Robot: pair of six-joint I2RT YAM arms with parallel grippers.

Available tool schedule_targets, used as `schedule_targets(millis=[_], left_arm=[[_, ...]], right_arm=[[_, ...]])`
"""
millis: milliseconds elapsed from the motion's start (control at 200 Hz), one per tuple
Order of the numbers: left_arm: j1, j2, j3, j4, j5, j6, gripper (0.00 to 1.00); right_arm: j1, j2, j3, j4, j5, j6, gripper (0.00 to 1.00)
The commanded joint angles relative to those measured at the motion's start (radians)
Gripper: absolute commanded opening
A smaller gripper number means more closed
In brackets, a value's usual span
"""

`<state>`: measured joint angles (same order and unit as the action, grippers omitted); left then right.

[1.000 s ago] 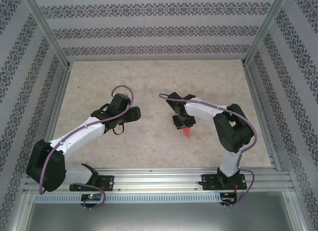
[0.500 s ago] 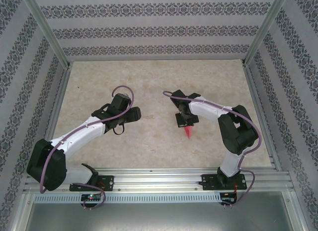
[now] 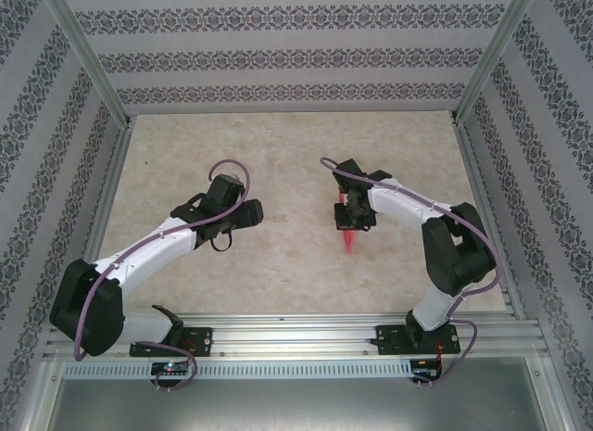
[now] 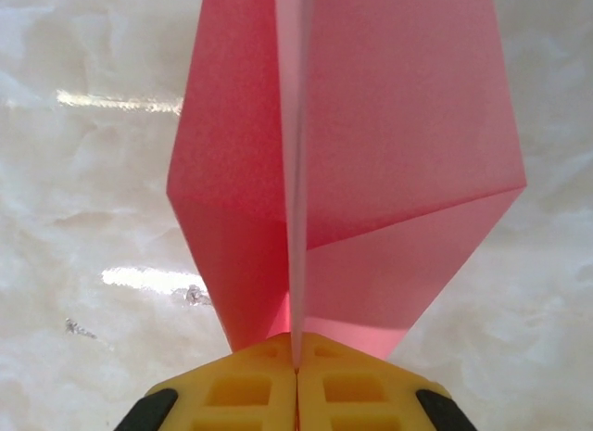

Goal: Fold a paper plane with a square sheet of paper (fold left side to right side)
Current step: Move the paper plane to the center of the table, then pick up the paper plane at the center of the table.

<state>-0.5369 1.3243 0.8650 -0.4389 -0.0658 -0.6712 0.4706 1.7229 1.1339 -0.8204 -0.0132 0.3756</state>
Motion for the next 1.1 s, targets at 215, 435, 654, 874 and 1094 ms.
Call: schedule_targets(millis=[215, 435, 654, 874, 1094], left_arm=[[0.012, 0.003, 0.031, 0.002, 0.003, 0.012, 0.83], [0.012, 0.003, 0.032, 0.001, 0.003, 0.010, 0.91], [0.012, -0.001, 0.033, -0.006, 0.002, 0.009, 0.93], [0.013, -0.033, 0.040, -0.033, -0.045, 0.012, 1.00], [0.012, -0.086, 0.048, -0.068, -0.086, 0.028, 1.00]], right_arm=[[-0.015, 0.075, -0.011, 0.035, -0.036, 0.017, 0.14], [-0.016, 0.097, -0.017, 0.034, -0.037, 0.015, 0.17], [-0.016, 0.123, -0.022, 0.031, -0.030, 0.016, 0.17], [-0.015, 0.093, 0.026, -0.004, -0.020, 0.008, 0.05], [-0.015, 0.138, 0.204, -0.087, 0.005, 0.027, 0.03]])
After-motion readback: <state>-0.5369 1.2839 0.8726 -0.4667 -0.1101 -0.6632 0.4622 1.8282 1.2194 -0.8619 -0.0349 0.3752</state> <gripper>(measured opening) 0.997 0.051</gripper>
